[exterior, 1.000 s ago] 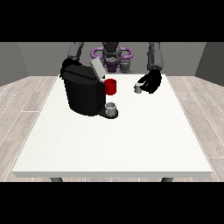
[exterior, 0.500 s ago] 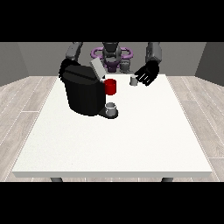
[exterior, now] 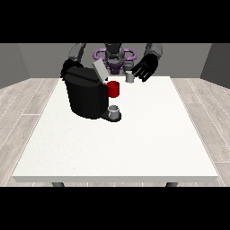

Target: Insert the coffee pod into the coffee machine and close the lid

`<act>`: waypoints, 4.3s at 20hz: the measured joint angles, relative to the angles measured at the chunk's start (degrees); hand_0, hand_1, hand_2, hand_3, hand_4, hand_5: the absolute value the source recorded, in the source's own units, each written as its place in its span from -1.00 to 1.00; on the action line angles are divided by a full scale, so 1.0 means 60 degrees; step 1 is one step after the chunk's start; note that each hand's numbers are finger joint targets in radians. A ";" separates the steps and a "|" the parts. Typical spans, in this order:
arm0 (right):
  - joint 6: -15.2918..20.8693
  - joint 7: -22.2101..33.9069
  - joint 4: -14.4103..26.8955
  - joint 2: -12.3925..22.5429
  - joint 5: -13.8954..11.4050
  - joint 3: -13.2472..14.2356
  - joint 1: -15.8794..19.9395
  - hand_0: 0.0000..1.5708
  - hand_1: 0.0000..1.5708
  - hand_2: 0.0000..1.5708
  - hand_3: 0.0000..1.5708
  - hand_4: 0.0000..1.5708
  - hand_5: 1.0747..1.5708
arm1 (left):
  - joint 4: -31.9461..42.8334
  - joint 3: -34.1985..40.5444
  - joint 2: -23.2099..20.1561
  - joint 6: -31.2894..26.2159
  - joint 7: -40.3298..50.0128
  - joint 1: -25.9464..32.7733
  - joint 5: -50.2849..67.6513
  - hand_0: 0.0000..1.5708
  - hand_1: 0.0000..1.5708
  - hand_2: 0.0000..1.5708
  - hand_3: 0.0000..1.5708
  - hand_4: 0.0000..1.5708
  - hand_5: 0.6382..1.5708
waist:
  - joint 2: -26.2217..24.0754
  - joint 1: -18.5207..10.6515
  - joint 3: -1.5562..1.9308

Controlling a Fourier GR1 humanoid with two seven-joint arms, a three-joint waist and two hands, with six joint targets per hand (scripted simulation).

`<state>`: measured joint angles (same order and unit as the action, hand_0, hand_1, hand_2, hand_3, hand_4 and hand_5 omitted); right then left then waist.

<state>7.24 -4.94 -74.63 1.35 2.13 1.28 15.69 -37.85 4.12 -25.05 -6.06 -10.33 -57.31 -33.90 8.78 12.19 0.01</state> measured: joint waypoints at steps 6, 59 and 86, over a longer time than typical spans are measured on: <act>0.0121 -0.0001 -0.0291 -0.0088 -0.0102 -0.0247 0.0134 -1.00 -1.00 -1.00 -1.00 -0.35 1.00 | 0.0130 0.0358 -0.0296 -0.0318 0.0439 -0.0858 0.0126 0.61 0.61 0.68 0.59 -0.34 1.00 | 0.0252 0.0432 -0.0001; 0.0349 0.0385 -0.0769 0.0294 0.0057 0.0360 0.0452 -1.00 -1.00 -1.00 -1.00 -0.52 1.00 | 0.0517 0.0333 0.0035 -0.0280 0.0417 -0.1627 -0.0762 0.34 0.34 0.41 0.19 -0.50 1.00 | 0.1059 0.0692 0.0023; 0.0551 0.0142 -0.0423 0.0208 0.0038 0.0465 0.0230 -1.00 -1.00 -1.00 -1.00 -0.52 1.00 | 0.0438 -0.0141 -0.0081 -0.1002 0.0063 -0.1453 -0.1511 -1.00 -1.00 -1.00 -1.00 -1.00 1.00 | 0.0684 0.0318 0.0005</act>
<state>10.55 -4.09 -77.17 2.60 2.36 4.07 17.07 -35.23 3.27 -25.54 -12.07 -9.95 -66.03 -42.97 12.88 14.10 0.04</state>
